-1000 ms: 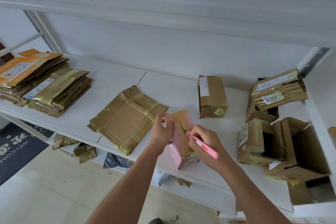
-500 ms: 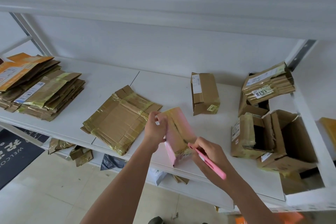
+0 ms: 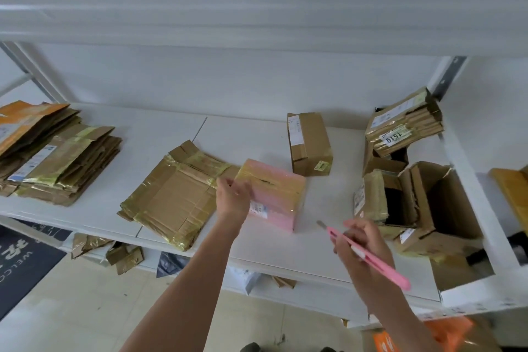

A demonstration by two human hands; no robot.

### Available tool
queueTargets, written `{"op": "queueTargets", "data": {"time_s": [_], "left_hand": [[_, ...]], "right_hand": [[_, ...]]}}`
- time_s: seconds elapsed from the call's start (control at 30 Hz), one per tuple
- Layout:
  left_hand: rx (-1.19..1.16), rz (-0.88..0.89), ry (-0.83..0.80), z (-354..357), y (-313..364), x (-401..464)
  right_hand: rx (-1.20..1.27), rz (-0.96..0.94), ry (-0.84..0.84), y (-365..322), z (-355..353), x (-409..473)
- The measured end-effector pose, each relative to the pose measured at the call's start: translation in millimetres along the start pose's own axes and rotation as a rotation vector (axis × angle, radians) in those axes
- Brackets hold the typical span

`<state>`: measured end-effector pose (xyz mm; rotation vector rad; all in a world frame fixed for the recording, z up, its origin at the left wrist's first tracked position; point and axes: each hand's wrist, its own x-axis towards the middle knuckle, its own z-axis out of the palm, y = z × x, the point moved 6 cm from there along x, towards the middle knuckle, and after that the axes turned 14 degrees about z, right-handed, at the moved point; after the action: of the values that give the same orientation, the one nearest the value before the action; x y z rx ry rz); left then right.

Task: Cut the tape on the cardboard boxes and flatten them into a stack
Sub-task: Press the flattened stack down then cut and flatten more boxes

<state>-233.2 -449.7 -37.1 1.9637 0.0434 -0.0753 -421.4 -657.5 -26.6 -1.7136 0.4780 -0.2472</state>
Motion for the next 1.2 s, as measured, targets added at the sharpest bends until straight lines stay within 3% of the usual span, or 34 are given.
{"op": "queueTargets", "data": {"time_s": [0.13, 0.33, 0.5, 0.67, 0.87, 1.2], "left_hand": [[0.027, -0.020, -0.048, 5.7, -4.5, -2.5], [0.118, -0.008, -0.043, 3.6, -6.8, -9.4], [0.196, 0.142, -0.143, 10.2, 2.2, -3.0], [0.192, 0.118, -0.188, 4.8, 4.2, -6.0], [0.236, 0.109, -0.263, 4.0, -10.4, -8.0], [0.201, 0.092, -0.248, 4.9, -9.2, -3.4]], "right_hand": [[0.088, -0.034, 0.110, -6.8, -7.2, 14.4], [0.374, 0.117, 0.181, -0.1, -5.7, 57.6], [0.634, 0.283, 0.125, 6.9, 16.8, 95.4], [0.807, 0.365, 0.130, 17.3, 41.9, 88.9], [0.775, 0.306, 0.098, 20.8, 54.9, 69.7], [0.790, 0.317, 0.061, 21.1, 49.6, 60.0]]}}
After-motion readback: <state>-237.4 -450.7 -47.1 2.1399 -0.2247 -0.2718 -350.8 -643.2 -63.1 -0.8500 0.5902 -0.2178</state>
